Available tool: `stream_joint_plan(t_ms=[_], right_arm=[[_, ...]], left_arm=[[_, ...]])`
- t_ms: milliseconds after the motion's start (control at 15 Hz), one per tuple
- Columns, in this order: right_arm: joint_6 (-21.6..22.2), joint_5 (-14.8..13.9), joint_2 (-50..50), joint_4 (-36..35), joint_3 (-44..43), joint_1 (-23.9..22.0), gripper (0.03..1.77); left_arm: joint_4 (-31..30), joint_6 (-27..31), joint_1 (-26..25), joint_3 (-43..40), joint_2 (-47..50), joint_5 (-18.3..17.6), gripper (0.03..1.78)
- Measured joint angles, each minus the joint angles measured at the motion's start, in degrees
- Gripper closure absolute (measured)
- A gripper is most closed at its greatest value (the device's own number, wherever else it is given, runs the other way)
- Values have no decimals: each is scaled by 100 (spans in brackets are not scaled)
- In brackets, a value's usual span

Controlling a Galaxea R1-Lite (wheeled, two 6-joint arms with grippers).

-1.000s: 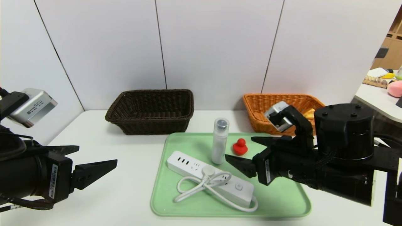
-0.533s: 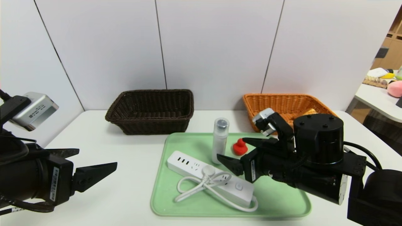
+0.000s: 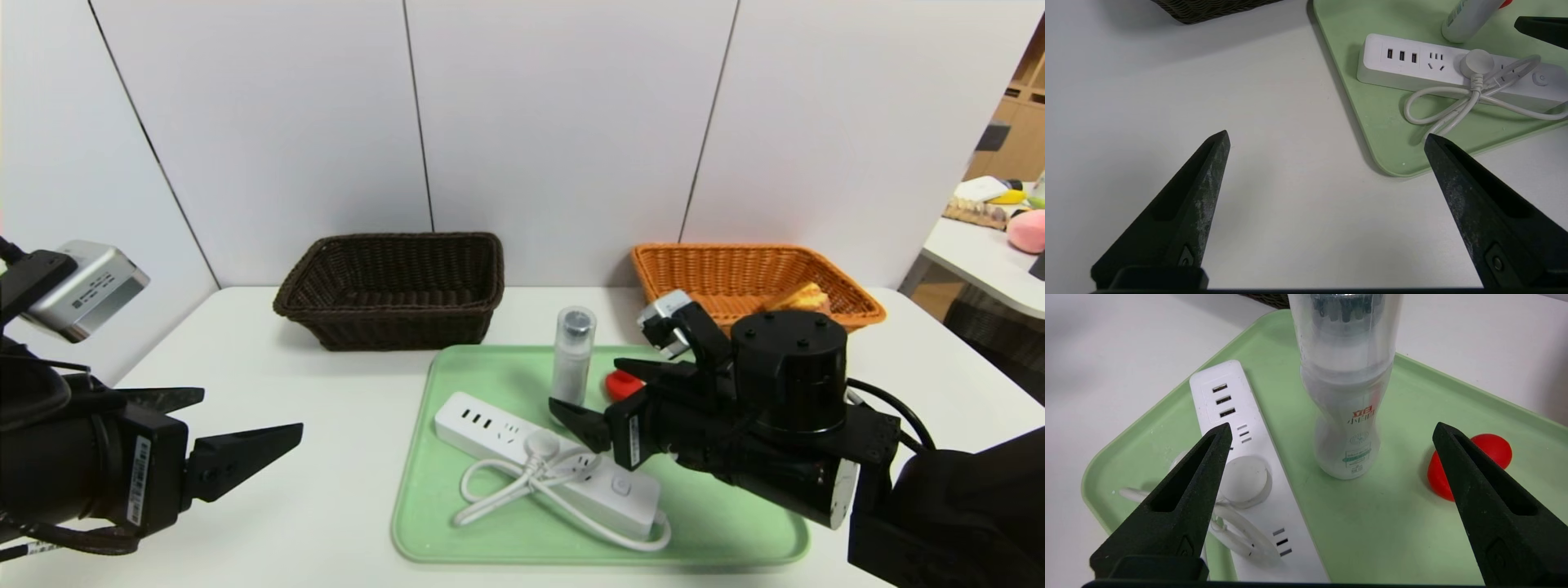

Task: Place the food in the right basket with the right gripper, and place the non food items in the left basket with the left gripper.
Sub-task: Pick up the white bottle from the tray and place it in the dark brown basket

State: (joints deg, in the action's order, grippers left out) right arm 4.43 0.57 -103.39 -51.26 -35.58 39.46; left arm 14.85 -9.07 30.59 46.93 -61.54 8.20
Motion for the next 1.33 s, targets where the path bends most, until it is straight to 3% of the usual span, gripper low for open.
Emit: stream_joint_plan(t_ms=[667, 1333], right_arm=[[-16, -24, -959, -1334, -157, -7, 11], [-32, -65, -1441, -1495, -413, -29, 11]], left_arm=[[-20, 1, 0, -116, 21, 0, 12], [-11, 0, 9, -124, 0, -9, 12]])
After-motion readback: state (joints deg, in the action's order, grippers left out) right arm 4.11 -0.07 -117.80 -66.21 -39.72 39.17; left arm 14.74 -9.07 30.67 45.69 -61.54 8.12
